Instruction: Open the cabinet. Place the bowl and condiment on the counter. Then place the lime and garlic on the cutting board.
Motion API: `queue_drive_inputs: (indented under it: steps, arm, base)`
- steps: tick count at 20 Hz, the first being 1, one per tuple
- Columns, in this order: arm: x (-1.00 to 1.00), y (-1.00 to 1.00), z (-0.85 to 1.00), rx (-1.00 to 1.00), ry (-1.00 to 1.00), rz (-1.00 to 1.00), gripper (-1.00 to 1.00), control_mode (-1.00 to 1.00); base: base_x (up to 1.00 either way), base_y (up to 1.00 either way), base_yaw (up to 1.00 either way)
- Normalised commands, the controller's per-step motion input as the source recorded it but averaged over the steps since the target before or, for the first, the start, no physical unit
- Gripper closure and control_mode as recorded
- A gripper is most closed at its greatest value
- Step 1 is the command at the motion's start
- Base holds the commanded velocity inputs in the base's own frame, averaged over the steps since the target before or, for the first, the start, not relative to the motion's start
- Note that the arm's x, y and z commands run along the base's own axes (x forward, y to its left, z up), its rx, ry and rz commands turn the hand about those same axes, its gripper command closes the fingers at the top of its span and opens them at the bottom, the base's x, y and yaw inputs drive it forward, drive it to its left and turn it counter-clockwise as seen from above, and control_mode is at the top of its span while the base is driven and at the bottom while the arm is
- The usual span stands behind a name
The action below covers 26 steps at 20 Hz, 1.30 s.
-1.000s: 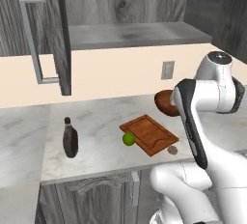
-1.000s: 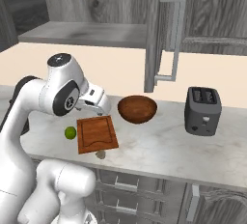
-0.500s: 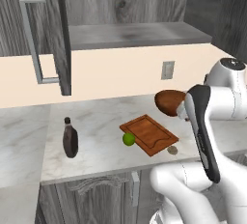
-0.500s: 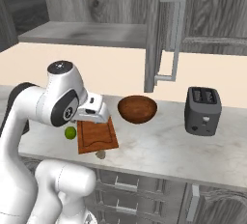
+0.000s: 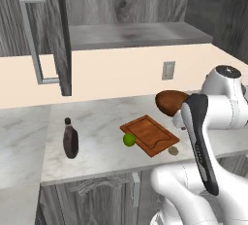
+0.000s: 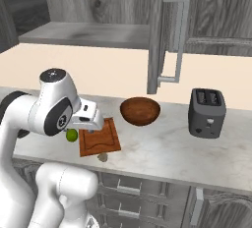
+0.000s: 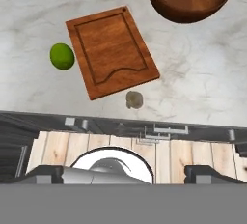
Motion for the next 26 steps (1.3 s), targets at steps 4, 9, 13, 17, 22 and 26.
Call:
queue_drive_inputs:
  steps: [4, 9, 13, 17, 22, 26]
  arm:
    - [0.16, 0.00, -0.32, -0.01, 0.10, 0.01, -1.00, -1.00]
    - [0.09, 0.00, -0.42, 0.00, 0.10, 0.01, -1.00, -1.00]
    - [0.00, 0.00, -0.43, 0.00, 0.07, 0.03, -1.00, -1.00]
    - [0.00, -0.04, -0.33, 0.00, 0.00, 0.04, -1.00, -1.00]
    - [0.00, -0.05, -0.14, 0.00, 0.00, 0.03, -1.00, -1.00]
    - [0.08, -0.01, -0.04, 0.00, 0.00, 0.01, -1.00, -1.00]
  base:
    - [0.00, 0.00, 0.00]
    - [0.00, 0.00, 0.00]
    - [0.00, 0.00, 0.00]
    - [0.00, 0.00, 0.00]
    - [0.00, 0.00, 0.00]
    - [0.00, 0.00, 0.00]
